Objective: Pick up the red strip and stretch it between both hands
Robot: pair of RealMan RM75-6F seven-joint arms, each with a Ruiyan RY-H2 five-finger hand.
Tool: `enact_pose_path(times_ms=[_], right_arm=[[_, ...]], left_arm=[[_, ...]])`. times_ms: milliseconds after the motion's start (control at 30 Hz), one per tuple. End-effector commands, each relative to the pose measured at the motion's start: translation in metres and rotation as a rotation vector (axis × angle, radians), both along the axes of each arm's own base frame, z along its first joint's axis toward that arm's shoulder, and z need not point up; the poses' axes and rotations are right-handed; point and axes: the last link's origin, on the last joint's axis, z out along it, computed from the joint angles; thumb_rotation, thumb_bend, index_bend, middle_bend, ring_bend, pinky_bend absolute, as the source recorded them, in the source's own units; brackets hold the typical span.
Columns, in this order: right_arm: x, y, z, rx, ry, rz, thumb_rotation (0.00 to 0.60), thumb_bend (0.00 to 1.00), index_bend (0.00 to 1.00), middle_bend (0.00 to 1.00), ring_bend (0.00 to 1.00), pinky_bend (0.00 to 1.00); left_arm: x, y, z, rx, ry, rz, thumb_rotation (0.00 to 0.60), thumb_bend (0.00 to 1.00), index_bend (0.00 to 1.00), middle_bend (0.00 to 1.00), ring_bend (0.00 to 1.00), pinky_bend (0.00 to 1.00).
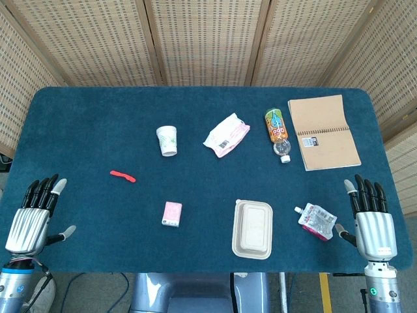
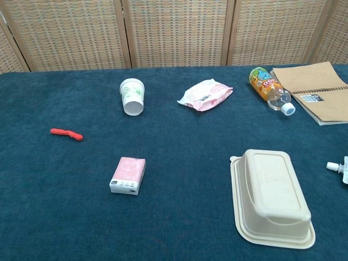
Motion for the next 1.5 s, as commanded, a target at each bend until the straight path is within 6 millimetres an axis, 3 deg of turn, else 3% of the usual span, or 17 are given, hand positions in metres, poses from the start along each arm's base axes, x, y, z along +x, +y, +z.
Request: enact_pose_path(times_ms=[33,267,433,533,567,667,867,1133,1500], right_arm=[[-0.001,0.000,0.000,0.000,-0.003,-0.004,0.600,0.00,0.00,0.00,0.00,0.00],[0.001,0.001,0.000,0.013,-0.017,0.002,0.600,0.00,0.00,0.00,0.00,0.00],[-0.001,-0.002,0.000,0.024,-0.023,0.001,0.600,0.00,0.00,0.00,0.00,0.00],[-0.003,-0.005,-0.001,0.029,-0.021,-0.009,0.600,0.00,0.00,0.00,0.00,0.00],[-0.003,-0.006,-0.001,0.032,-0.020,-0.014,0.600,0.00,0.00,0.00,0.00,0.00],[-0.005,-0.009,-0.003,0.037,-0.011,-0.026,0.600,0.00,0.00,0.00,0.00,0.00],[-0.006,-0.013,-0.009,0.047,0.005,-0.043,0.600,0.00,0.00,0.00,0.00,0.00],[-0.013,-0.018,-0.008,0.033,0.012,-0.067,0.600,0.00,0.00,0.00,0.00,0.00],[-0.012,-0.019,-0.011,0.038,0.011,-0.053,0.600,0.00,0.00,0.00,0.00,0.00]], left_arm=[[-0.001,0.000,-0.001,-0.005,0.001,0.005,0.600,0.00,0.00,0.00,0.00,0.00],[-0.002,0.014,-0.005,-0.035,0.000,0.015,0.600,0.00,0.00,0.00,0.00,0.00],[-0.003,0.062,-0.014,-0.065,-0.042,0.006,0.600,0.02,0.00,0.00,0.00,0.00],[-0.006,0.092,-0.022,-0.088,-0.042,-0.003,0.600,0.13,0.12,0.00,0.00,0.00],[-0.007,0.103,-0.026,-0.099,-0.030,-0.005,0.600,0.16,0.20,0.00,0.00,0.00],[-0.011,0.132,-0.039,-0.127,-0.002,-0.005,0.600,0.21,0.35,0.00,0.00,0.00],[-0.018,0.173,-0.068,-0.188,0.038,0.015,0.600,0.29,0.45,0.00,0.00,0.00],[-0.028,0.202,-0.100,-0.251,0.090,0.073,0.600,0.36,0.46,0.00,0.00,0.00],[-0.026,0.210,-0.117,-0.283,0.097,0.091,0.600,0.37,0.46,0.00,0.00,0.00]])
